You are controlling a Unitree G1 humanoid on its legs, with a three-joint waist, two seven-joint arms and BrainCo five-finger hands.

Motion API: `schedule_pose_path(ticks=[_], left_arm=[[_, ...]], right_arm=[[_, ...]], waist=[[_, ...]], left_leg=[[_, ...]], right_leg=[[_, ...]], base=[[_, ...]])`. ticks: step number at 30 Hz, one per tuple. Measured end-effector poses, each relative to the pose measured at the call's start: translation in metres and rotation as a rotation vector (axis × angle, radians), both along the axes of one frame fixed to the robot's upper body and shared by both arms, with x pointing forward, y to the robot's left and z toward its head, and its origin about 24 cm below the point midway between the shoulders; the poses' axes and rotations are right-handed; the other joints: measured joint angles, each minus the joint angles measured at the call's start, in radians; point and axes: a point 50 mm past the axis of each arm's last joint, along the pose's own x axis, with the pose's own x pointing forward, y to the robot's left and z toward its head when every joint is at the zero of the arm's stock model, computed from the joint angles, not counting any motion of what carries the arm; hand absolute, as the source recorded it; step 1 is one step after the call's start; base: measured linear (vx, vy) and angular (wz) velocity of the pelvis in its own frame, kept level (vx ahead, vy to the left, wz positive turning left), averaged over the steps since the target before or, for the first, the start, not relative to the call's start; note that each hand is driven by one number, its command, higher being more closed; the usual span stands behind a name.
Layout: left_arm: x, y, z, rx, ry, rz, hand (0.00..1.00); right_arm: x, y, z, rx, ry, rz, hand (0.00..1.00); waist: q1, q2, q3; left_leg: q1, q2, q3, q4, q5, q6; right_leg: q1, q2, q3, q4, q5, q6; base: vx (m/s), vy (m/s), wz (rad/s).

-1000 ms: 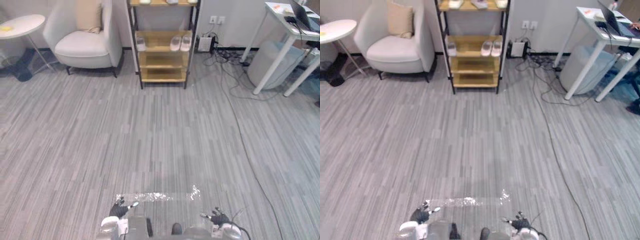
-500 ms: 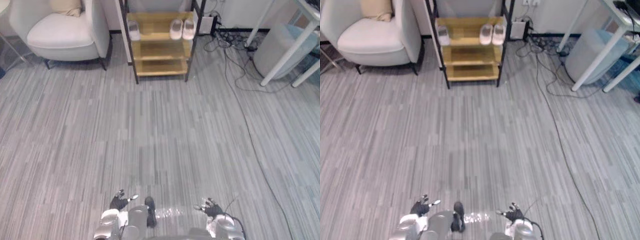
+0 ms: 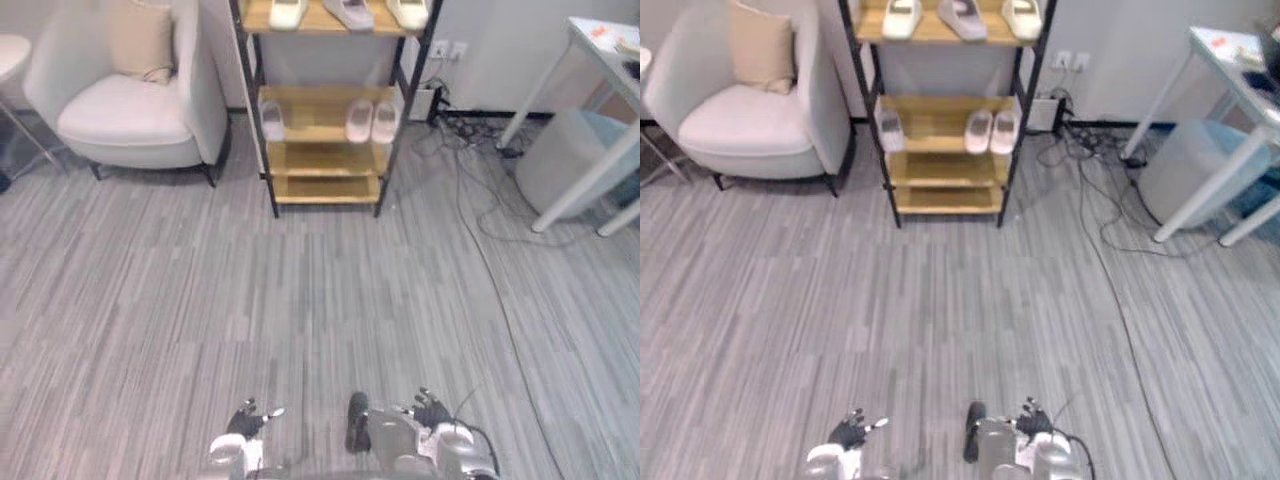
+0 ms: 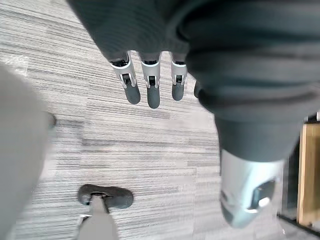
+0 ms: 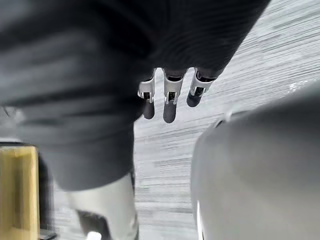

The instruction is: Organize the slippers on the shoe rack

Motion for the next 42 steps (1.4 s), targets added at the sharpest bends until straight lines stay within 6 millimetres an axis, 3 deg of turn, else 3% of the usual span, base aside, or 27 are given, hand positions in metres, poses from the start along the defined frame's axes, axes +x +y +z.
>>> schedule_pose_path(ticks=[1, 2, 4, 5, 7, 9, 11, 14, 15, 17, 19, 20, 21, 22, 25, 28, 30, 31, 32, 33, 35, 36, 37, 38, 39, 40, 42], left_arm=[[0.0, 0.0, 0.0, -0.007, -0.004, 0.02, 0.0], [-0.001, 0.001, 0.001, -0.005, -0.009, 0.028, 0.0], [0.002, 0.008, 0.004, 0.017, -0.03, 0.025, 0.0], [0.005, 0.008, 0.006, 0.019, -0.044, 0.023, 0.0], [0.01, 0.008, 0.009, 0.018, -0.066, 0.021, 0.0], [0.013, 0.006, 0.01, 0.017, -0.076, 0.01, 0.0], [0.015, 0.003, 0.01, 0.013, -0.081, 0.007, 0.0], [0.011, 0.004, 0.009, 0.01, -0.071, 0.012, 0.0], [0.011, 0.007, 0.009, 0.02, -0.071, 0.011, 0.0], [0.009, 0.012, 0.008, 0.034, -0.058, 0.008, 0.0], [0.005, 0.015, 0.005, 0.05, -0.025, -0.017, 0.0], [0.003, 0.015, 0.003, 0.058, -0.008, -0.038, 0.0], [0.002, 0.014, 0.003, 0.058, -0.003, -0.048, 0.0], [0.0, 0.012, 0.002, 0.059, 0.007, -0.064, 0.0], [0.006, 0.008, 0.003, 0.057, -0.004, -0.084, 0.0], [0.007, 0.008, 0.003, 0.056, -0.007, -0.084, 0.0], [0.004, 0.009, 0.002, 0.056, 0.002, -0.081, 0.0], [0.003, 0.008, 0.002, 0.055, 0.003, -0.08, 0.0], [0.001, 0.01, 0.002, 0.058, 0.004, -0.077, 0.0], [0.0, 0.01, 0.001, 0.057, 0.009, -0.074, 0.0], [-0.003, -0.001, -0.002, 0.023, 0.018, -0.063, 0.0], [-0.003, -0.005, -0.002, 0.012, 0.019, -0.063, 0.0], [-0.004, -0.008, -0.003, 0.006, 0.025, -0.063, 0.0], [-0.002, -0.006, -0.002, 0.012, 0.018, -0.061, 0.0], [-0.001, -0.006, -0.002, 0.007, 0.013, -0.047, 0.0], [-0.001, -0.005, -0.002, 0.009, 0.013, -0.041, 0.0], [-0.002, -0.004, -0.001, 0.013, 0.008, -0.033, 0.0]], right_arm=[[-0.001, -0.001, 0.0, -0.006, 0.003, 0.005, 0.0], [-0.002, -0.001, -0.001, -0.008, 0.008, 0.004, 0.0], [-0.003, 0.004, -0.002, 0.0, 0.012, -0.004, 0.0], [-0.003, 0.006, -0.002, 0.003, 0.013, -0.007, 0.0], [-0.004, 0.007, -0.003, 0.007, 0.023, -0.009, 0.0], [-0.004, 0.007, -0.003, 0.008, 0.025, -0.01, 0.0], [-0.002, 0.007, -0.002, 0.007, 0.02, -0.008, 0.0], [0.001, 0.008, -0.001, 0.007, 0.014, -0.002, 0.0], [-0.001, 0.013, -0.003, 0.021, 0.019, -0.002, 0.0], [-0.004, 0.018, -0.005, 0.032, 0.028, 0.008, 0.0], [-0.004, 0.023, -0.005, 0.04, 0.029, 0.022, 0.0], [-0.007, 0.024, -0.006, 0.049, 0.038, 0.025, 0.0], [-0.01, 0.023, -0.007, 0.052, 0.042, 0.024, 0.0], [-0.008, 0.022, -0.006, 0.049, 0.034, 0.026, 0.0], [-0.003, 0.023, -0.004, 0.049, 0.015, 0.029, 0.0], [0.002, 0.023, -0.002, 0.047, 0.0, 0.032, 0.0], [0.004, 0.023, -0.001, 0.047, -0.006, 0.035, 0.0], [0.004, 0.023, -0.002, 0.048, -0.004, 0.035, 0.0], [0.003, 0.024, -0.002, 0.049, -0.003, 0.035, 0.0], [0.004, 0.02, -0.001, 0.039, -0.004, 0.037, 0.0], [0.007, 0.01, 0.001, 0.012, -0.008, 0.038, 0.0], [0.007, 0.006, 0.001, 0.006, -0.009, 0.031, 0.0], [0.007, 0.006, 0.001, 0.004, -0.007, 0.03, 0.0], [0.005, 0.005, 0.001, 0.003, -0.001, 0.028, 0.0], [0.004, 0.005, 0.0, 0.002, 0.001, 0.028, 0.0], [0.004, 0.005, 0.0, 0.0, 0.003, 0.03, 0.0], [0.002, 0.008, -0.001, 0.005, 0.008, 0.033, 0.0]], waist=[[0.003, 0.011, 0.009], [0.01, 0.014, 0.012], [0.017, -0.009, 0.024], [0.018, -0.025, 0.026], [0.041, -0.027, 0.027], [0.051, -0.033, 0.027], [0.06, -0.032, 0.026], [0.07, -0.023, 0.017], [0.075, -0.051, -0.007], [0.084, -0.082, -0.028], [0.079, -0.099, -0.026], [0.064, -0.103, -0.026], [0.058, -0.103, -0.026], [0.053, -0.096, -0.024], [0.04, -0.083, -0.017], [0.033, -0.077, -0.011], [0.027, -0.082, -0.007], [0.027, -0.086, -0.006], [0.025, -0.102, 0.004], [0.019, -0.098, 0.004], [0.014, -0.028, -0.008], [0.012, -0.008, -0.004], [0.01, -0.002, -0.005], [0.008, 0.008, -0.003], [0.008, 0.018, 0.003], [0.011, 0.023, 0.01], [0.02, 0.026, 0.011]], left_leg=[[-0.051, 0.047, 0.004, 0.144, 0.053, 0.003], [-0.09, 0.084, 0.01, 0.262, 0.061, 0.011], [-0.172, 0.094, 0.05, 0.362, 0.036, 0.021], [-0.218, 0.081, 0.074, 0.331, 0.01, 0.035], [-0.275, 0.033, 0.114, 0.149, -0.013, 0.04], [-0.297, -0.044, 0.118, -0.11, 0.015, 0.037], [-0.311, -0.109, 0.108, -0.403, 0.128, 0.033], [-0.312, -0.107, 0.097, -0.505, 0.245, 0.056], [-0.315, -0.127, 0.114, -0.453, 0.276, 0.08], [-0.292, -0.155, 0.146, -0.43, 0.23, 0.115], [-0.188, -0.19, 0.164, -0.448, 0.182, 0.134], [-0.123, -0.21, 0.164, -0.46, 0.159, 0.143], [-0.086, -0.219, 0.16, -0.469, 0.149, 0.144], [-0.006, -0.229, 0.141, -0.519, 0.142, 0.146], [0.104, -0.217, 0.102, -0.597, 0.133, 0.13], [0.153, -0.177, 0.075, -0.599, 0.109, 0.094], [0.198, -0.157, 0.051, -0.6, 0.061, 0.071], [0.208, -0.158, 0.044, -0.6, 0.045, 0.065], [0.24, -0.171, 0.024, -0.599, 0.007, 0.045], [0.268, -0.161, 0.001, -0.598, -0.012, 0.028], [0.256, -0.101, -0.017, -0.559, -0.028, 0.008], [0.227, -0.077, -0.03, -0.493, -0.028, 0.008], [0.196, -0.063, -0.036, -0.419, -0.028, 0.008], [0.118, -0.026, -0.052, -0.21, -0.021, -0.002], [0.044, 0.019, -0.053, -0.003, 0.027, -0.028], [-0.004, 0.053, -0.047, 0.127, 0.068, -0.027], [-0.075, 0.099, -0.01, 0.28, 0.053, -0.024]], right_leg=[[0.049, 0.025, 0.004, -0.021, -0.016, -0.025], [0.093, 0.043, 0.007, -0.031, -0.031, -0.041], [0.189, 0.043, 0.026, -0.053, -0.072, -0.049], [0.224, 0.039, 0.042, -0.079, -0.079, -0.047], [0.27, 0.018, 0.064, -0.115, -0.076, -0.031], [0.312, -0.01, 0.082, -0.151, -0.082, -0.014], [0.366, -0.033, 0.101, -0.2, -0.101, 0.018], [0.416, -0.033, 0.13, -0.201, -0.169, 0.069], [0.414, -0.072, 0.145, -0.145, -0.224, 0.088], [0.349, -0.118, 0.177, 0.047, -0.251, 0.111], [0.213, -0.179, 0.205, 0.443, -0.176, 0.185], [0.166, -0.21, 0.194, 0.607, -0.154, 0.184], [0.146, -0.227, 0.171, 0.667, -0.154, 0.171], [0.11, -0.25, 0.106, 0.72, -0.18, 0.133], [0.018, -0.219, -0.002, 0.563, -0.236, 0.1], [-0.039, -0.135, -0.001, 0.267, -0.187, 0.092], [-0.06, -0.088, 0.028, -0.006, -0.018, 0.086], [-0.059, -0.088, 0.035, -0.058, 0.02, 0.089], [-0.061, -0.099, 0.047, -0.1, 0.114, 0.082], [-0.057, -0.099, 0.05, -0.059, 0.195, 0.027], [-0.056, -0.056, 0.01, -0.031, 0.125, 0.006], [-0.038, -0.039, -0.006, -0.047, 0.111, -0.004], [-0.02, -0.028, -0.016, -0.061, 0.104, -0.007], [0.031, -0.004, -0.03, -0.096, 0.089, -0.018], [0.088, 0.023, -0.039, -0.128, 0.077, -0.032], [0.131, 0.041, -0.035, -0.149, 0.065, -0.045], [0.193, 0.065, -0.023, -0.173, 0.044, -0.051]], base=[[0.4, -0.198, 0.0], [0.41, -0.135, -0.15], [0.43, -0.138, -0.16], [0.37, -0.12, -0.24], [0.4, -0.018, -0.46], [0.44, 0.079, -0.34], [0.44, 0.143, -0.21], [0.48, 0.232, -0.25], [0.41, 0.194, -0.36], [0.55, 0.214, -0.36], [0.58, 0.267, -0.16], [0.52, 0.222, 0.13], [0.53, 0.194, 0.24], [0.61, 0.195, 0.23], [0.46, 0.067, 0.37], [0.41, -0.063, 0.38], [0.41, -0.141, 0.43], [0.5, -0.25, 0.48], [0.43, -0.238, 0.41], [0.45, -0.259, 0.36], [0.47, -0.273, 0.3], [0.47, -0.287, 0.32], [0.37, -0.248, 0.3], [0.33, -0.233, 0.25], [0.32, -0.208, 0.16], [0.3, -0.153, -0.04], [0.28, -0.111, -0.19]])
